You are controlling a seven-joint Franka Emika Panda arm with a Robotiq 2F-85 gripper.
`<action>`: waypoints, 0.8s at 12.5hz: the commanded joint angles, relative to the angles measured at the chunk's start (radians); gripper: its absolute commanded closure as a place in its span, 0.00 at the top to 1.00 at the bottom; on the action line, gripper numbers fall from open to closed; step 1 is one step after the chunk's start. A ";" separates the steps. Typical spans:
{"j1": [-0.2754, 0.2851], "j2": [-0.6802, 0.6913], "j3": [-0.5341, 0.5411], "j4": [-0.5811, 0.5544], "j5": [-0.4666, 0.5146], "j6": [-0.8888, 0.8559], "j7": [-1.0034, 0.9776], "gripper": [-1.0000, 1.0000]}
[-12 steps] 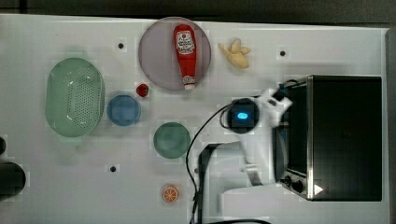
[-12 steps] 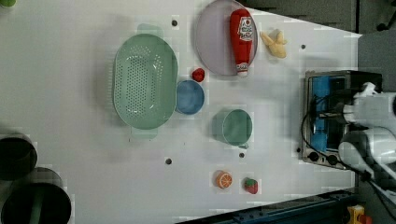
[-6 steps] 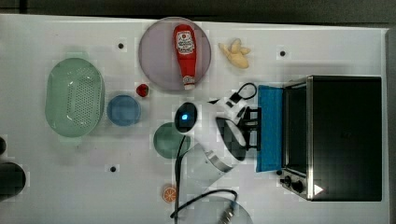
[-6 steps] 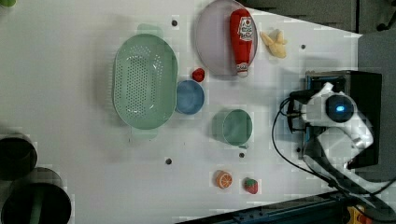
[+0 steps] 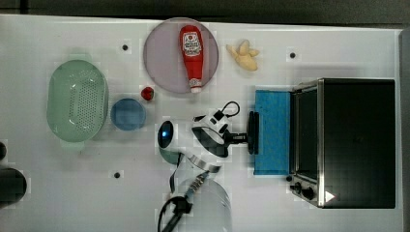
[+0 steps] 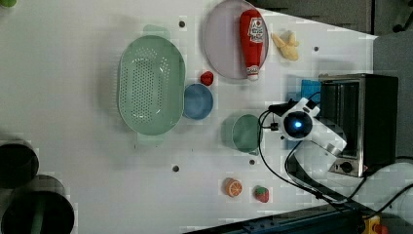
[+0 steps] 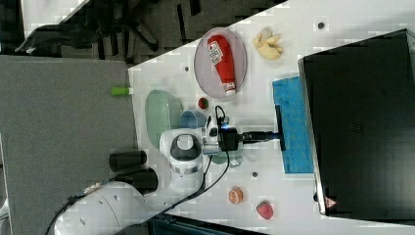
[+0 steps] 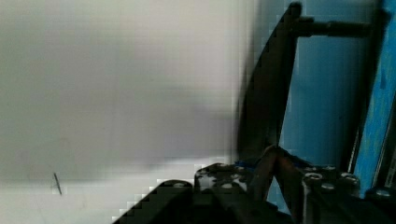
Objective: Flap open oven.
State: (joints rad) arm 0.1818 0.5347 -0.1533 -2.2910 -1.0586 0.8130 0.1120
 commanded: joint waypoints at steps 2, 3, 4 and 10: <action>0.001 -0.055 -0.002 0.064 0.080 0.043 0.117 0.18; 0.001 -0.085 0.001 0.073 0.162 0.059 0.119 0.18; 0.001 -0.123 0.004 0.074 0.269 0.062 0.119 0.18; -0.014 -0.397 -0.003 0.067 0.717 -0.049 0.110 0.18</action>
State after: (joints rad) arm 0.1827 0.1898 -0.1385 -2.2500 -0.3677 0.7783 0.1667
